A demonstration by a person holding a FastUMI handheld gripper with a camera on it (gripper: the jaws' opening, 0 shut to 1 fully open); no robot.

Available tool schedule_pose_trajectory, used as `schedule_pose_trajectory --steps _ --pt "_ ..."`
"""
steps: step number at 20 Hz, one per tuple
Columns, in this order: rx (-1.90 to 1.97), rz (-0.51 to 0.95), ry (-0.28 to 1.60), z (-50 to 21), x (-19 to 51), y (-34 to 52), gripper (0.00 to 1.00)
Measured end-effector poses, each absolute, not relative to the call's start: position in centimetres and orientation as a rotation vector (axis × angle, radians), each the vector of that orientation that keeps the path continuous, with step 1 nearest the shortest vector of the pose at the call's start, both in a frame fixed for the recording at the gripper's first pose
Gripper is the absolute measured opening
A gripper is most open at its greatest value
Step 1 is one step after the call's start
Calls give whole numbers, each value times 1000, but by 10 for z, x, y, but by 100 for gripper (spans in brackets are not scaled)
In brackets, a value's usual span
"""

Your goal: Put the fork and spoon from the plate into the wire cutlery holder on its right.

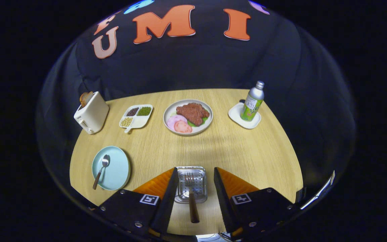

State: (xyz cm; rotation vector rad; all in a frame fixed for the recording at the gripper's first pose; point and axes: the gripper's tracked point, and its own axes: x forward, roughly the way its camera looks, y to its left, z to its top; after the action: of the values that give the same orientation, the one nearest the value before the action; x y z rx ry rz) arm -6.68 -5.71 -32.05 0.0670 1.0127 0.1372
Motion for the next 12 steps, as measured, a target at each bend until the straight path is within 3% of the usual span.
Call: schedule_pose_trajectory --steps 5,12 --pt "76 174 617 -246 -12 -42 85" --pt "76 196 247 -154 7 6 86"
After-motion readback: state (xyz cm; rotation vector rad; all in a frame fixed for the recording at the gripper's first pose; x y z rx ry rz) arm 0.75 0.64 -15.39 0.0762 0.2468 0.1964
